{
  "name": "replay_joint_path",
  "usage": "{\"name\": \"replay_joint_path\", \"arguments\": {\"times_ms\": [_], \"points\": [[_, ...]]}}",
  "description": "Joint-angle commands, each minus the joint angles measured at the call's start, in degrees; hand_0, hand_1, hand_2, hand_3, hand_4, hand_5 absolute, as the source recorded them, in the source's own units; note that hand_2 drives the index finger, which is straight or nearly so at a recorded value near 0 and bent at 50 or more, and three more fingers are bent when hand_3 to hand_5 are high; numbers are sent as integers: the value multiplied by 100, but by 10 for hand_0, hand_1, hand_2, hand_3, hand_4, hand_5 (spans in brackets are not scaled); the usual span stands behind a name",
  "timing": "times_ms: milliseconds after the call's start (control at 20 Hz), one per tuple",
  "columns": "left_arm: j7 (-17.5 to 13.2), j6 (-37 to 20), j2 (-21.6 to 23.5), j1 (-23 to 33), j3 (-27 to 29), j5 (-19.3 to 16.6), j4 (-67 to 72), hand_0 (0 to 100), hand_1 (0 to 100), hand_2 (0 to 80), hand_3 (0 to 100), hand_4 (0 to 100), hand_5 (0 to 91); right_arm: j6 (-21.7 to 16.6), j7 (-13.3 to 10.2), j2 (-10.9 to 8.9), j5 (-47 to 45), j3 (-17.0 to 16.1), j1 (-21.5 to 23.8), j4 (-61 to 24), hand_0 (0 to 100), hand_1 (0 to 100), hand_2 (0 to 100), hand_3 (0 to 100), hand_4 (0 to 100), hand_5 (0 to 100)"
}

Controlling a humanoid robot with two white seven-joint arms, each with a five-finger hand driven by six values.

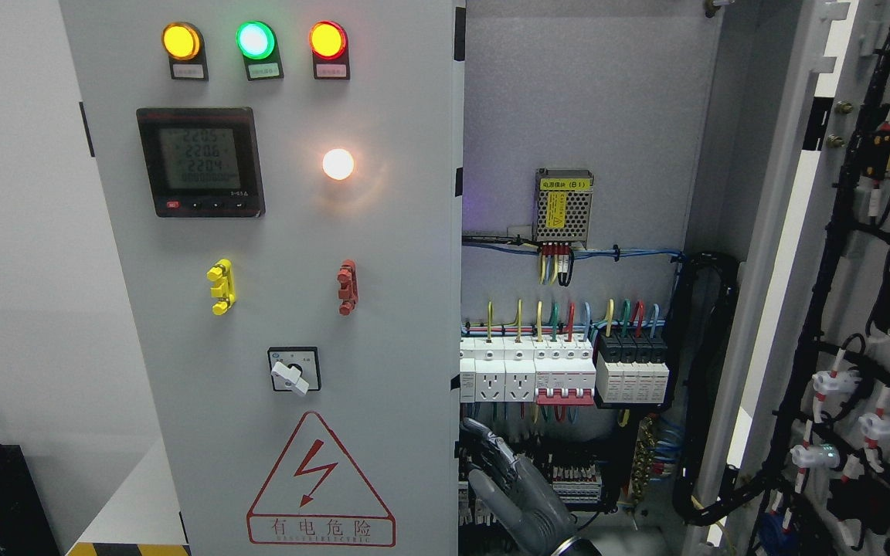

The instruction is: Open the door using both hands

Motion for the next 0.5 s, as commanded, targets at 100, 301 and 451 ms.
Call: {"name": "replay_joint_path", "arguments": {"times_ms": [100, 301, 451], "points": [[0, 2, 0, 1, -8, 0, 0, 120, 389, 0, 0, 0, 0, 7, 167, 69, -9, 41, -156, 183, 120, 389, 0, 0, 0, 0], [0, 2, 0, 1, 0, 0, 0, 120, 389, 0, 0, 0, 0, 7, 238, 61, -18, 41, -200, 201, 120, 389, 0, 0, 0, 0], [0, 2, 0, 1, 0, 0, 0, 120, 389, 0, 0, 0, 0, 94, 247, 35, -420, 50, -296, 236, 120, 389, 0, 0, 0, 0]]}}
